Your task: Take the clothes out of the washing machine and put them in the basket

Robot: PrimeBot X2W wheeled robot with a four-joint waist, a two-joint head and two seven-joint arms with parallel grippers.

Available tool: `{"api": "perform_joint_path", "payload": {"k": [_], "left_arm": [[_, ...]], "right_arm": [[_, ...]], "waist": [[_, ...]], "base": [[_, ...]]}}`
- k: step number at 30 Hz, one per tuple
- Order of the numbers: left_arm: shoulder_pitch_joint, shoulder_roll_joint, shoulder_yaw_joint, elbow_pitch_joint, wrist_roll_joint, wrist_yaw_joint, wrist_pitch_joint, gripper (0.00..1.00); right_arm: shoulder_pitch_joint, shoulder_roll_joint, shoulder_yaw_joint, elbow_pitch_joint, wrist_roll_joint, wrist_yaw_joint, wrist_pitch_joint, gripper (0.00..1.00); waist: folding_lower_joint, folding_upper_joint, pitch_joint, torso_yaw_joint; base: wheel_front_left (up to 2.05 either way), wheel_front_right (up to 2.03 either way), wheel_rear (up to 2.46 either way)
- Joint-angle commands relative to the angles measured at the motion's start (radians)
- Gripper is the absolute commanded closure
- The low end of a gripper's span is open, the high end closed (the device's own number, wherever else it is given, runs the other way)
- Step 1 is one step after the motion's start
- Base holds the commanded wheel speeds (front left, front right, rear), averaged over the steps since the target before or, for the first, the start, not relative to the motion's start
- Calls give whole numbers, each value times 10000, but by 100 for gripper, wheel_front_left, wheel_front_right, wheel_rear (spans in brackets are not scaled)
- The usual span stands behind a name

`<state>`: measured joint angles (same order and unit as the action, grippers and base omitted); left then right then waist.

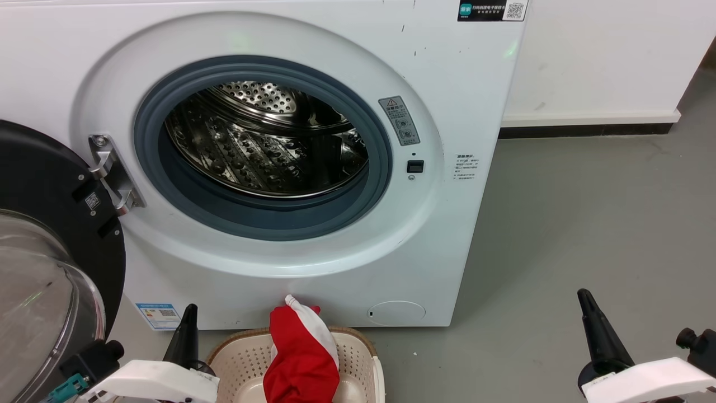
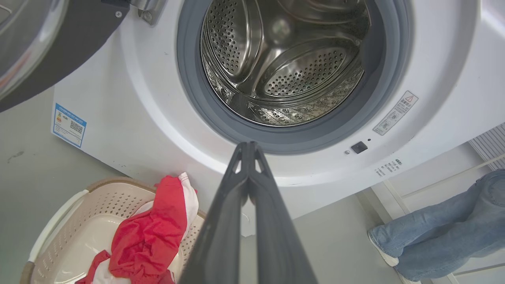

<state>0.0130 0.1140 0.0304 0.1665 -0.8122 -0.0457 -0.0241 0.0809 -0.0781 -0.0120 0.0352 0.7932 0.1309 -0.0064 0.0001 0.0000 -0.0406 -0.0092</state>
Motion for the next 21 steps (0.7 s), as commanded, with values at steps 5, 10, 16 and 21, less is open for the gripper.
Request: {"api": "perform_joint_path", "payload": {"k": [5,10,16,21], "left_arm": [[-354,-58,120,7,-904,-132,149,100],[-420,-107,187,72,-1516,-196,261,100],[-532,-154,263,148,-2209,-271,381,100],[-588,-201,318,206,-2760,-337,477,100]], "right_arm": [[-429,-93,-44,139,1022,-1,76,100],[-562,-101,-74,305,1687,-1,139,100],[-705,-109,-112,492,2436,-1,197,100],[-809,-111,-148,645,3027,-2,242,100]], "waist": [[-1,0,30,7],[-1,0,56,12],[-1,0,86,18],[-1,0,112,24]], "base": [[0,0,0],[0,0,0],[0,0,0],[0,0,0]]}}
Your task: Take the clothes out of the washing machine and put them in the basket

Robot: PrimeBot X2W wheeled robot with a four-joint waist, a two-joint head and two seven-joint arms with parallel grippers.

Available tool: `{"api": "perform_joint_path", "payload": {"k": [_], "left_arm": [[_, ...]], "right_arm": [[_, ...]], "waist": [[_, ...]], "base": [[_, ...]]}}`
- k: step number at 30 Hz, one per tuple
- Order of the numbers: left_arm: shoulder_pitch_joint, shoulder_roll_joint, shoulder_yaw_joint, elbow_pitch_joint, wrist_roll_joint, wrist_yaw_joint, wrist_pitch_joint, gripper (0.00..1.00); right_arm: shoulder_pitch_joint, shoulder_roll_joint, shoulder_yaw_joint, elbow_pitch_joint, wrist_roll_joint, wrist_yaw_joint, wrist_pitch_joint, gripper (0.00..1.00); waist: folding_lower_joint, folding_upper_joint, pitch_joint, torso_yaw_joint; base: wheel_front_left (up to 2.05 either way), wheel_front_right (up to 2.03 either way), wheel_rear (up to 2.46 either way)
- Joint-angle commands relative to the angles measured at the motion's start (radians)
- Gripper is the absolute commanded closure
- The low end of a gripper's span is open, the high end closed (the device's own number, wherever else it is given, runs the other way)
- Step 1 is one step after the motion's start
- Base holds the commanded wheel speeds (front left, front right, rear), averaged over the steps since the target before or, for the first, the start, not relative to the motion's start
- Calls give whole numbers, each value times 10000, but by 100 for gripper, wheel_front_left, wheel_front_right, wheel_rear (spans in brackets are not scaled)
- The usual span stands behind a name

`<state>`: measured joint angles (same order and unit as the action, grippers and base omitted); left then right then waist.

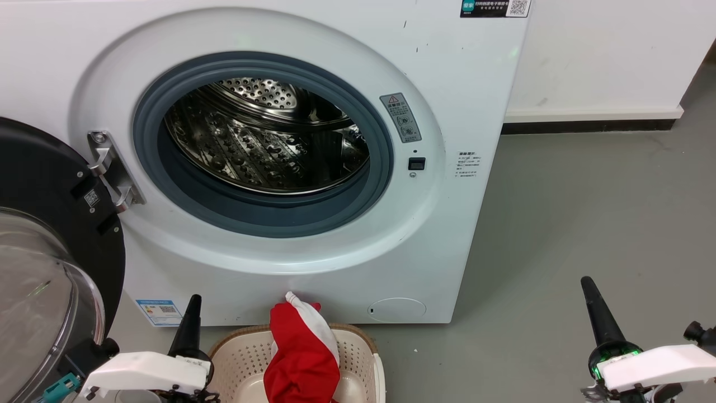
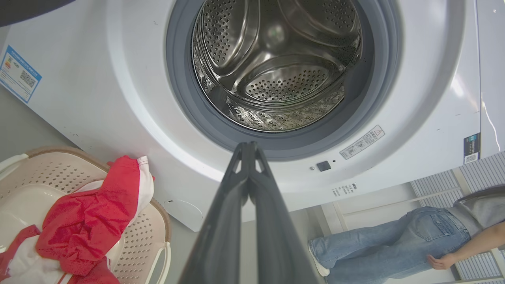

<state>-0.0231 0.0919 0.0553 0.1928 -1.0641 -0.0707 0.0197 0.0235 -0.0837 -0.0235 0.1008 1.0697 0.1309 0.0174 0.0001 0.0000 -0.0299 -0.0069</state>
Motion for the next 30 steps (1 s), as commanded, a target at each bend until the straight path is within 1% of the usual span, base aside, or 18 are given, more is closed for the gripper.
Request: {"api": "perform_joint_path", "payload": {"k": [1,12,30], "left_arm": [[-286,-8,95,-21,-563,-115,103,100],[-420,-111,218,107,-1659,-227,304,100],[-627,-231,372,273,-3164,-384,555,100]], "right_arm": [[-327,-56,-55,77,615,-2,45,100],[-569,-53,-136,380,1788,-2,166,100],[-881,-26,-261,794,3357,-2,333,100]], "waist": [[-1,0,21,5],[-1,0,77,16],[-1,0,164,35]], "base": [[0,0,0],[0,0,0],[0,0,0]]}}
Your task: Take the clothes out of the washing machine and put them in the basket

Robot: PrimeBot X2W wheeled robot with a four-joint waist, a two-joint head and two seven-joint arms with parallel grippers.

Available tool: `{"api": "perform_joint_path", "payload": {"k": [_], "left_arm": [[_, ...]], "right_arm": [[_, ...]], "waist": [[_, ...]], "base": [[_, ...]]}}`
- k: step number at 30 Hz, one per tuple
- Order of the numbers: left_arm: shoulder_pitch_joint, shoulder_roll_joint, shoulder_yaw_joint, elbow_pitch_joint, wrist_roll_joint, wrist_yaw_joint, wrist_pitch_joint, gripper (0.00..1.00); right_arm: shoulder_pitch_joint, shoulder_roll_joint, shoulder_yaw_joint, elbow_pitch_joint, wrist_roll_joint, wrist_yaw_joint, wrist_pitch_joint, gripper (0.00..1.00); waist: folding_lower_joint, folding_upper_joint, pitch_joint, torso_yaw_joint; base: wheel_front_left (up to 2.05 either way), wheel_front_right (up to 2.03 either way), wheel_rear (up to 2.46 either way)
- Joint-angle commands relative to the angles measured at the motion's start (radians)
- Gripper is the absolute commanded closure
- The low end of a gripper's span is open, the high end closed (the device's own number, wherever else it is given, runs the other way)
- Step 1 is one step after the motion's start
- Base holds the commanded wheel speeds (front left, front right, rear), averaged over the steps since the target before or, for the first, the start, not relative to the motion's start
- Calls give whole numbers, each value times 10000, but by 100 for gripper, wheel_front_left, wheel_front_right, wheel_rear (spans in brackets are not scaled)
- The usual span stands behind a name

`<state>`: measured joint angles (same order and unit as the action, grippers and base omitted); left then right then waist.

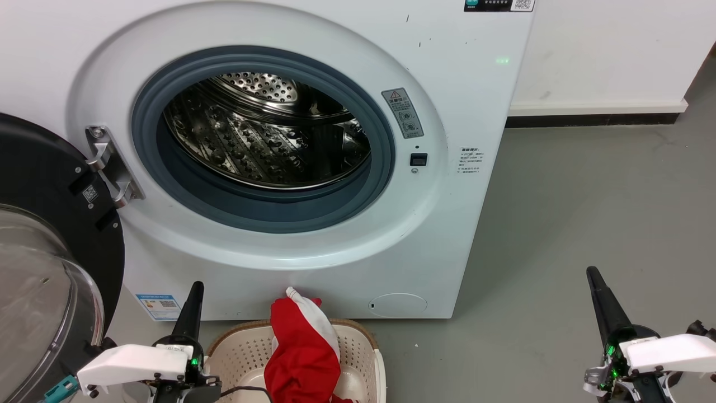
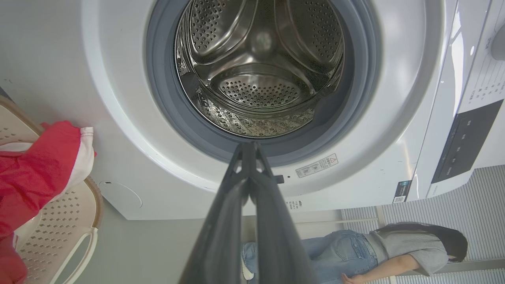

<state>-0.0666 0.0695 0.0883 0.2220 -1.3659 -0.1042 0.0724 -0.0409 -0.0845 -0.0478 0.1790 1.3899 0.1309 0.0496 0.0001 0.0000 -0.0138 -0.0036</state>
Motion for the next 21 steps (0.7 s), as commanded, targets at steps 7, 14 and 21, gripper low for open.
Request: {"api": "perform_joint_path", "payload": {"k": [7,14,21], "left_arm": [[-281,-49,91,48,-705,-104,125,100],[-313,-96,151,112,-1241,-168,221,100],[-408,-141,210,166,-1743,-219,310,100]], "right_arm": [[-332,-3,-74,169,742,-2,91,100],[-483,14,-134,321,1293,-3,158,100],[-549,31,-186,455,1821,-3,226,100]], "waist": [[0,0,38,8],[0,0,74,16],[0,0,110,23]], "base": [[0,0,0],[0,0,0],[0,0,0]]}}
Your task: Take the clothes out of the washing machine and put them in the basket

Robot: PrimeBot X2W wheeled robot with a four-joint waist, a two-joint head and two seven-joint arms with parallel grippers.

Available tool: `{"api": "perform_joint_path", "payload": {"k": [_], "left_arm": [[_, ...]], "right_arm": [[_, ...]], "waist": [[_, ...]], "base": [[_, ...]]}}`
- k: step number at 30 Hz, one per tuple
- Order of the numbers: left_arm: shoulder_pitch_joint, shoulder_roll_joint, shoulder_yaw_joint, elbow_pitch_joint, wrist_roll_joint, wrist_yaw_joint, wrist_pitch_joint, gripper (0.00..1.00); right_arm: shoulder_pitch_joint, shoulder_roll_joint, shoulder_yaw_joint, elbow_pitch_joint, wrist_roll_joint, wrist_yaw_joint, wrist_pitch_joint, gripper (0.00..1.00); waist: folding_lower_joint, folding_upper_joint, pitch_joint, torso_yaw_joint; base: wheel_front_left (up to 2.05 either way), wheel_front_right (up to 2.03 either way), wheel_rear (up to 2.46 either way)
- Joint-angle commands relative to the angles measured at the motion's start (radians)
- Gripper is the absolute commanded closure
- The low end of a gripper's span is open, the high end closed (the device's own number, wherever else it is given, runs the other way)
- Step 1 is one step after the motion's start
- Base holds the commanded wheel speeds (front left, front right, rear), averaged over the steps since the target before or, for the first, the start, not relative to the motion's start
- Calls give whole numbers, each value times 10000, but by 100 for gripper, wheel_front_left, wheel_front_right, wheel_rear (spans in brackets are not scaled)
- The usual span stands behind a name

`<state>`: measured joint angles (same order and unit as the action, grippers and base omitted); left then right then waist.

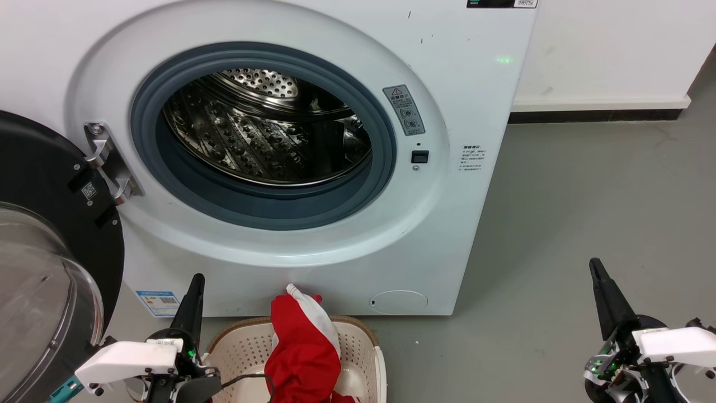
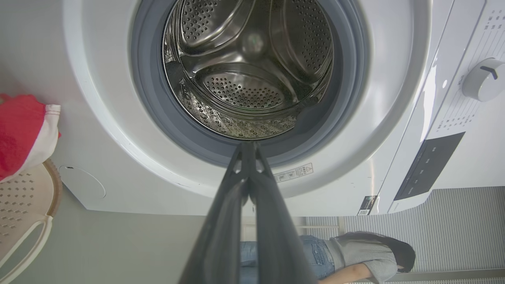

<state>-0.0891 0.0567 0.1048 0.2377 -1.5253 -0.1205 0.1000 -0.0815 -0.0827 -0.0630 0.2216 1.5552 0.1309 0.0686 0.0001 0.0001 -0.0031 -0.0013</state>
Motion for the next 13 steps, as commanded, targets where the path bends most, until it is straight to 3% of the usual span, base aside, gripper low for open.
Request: {"api": "perform_joint_path", "payload": {"k": [1,13], "left_arm": [[-191,-20,54,17,-222,-64,36,100],[-240,-86,124,92,-879,-133,176,100]], "right_arm": [[-165,16,-41,47,235,-3,37,100],[-299,49,-123,241,914,-3,149,100]], "waist": [[-1,-1,9,2],[-1,-1,63,13]], "base": [[0,0,0],[0,0,0]]}}
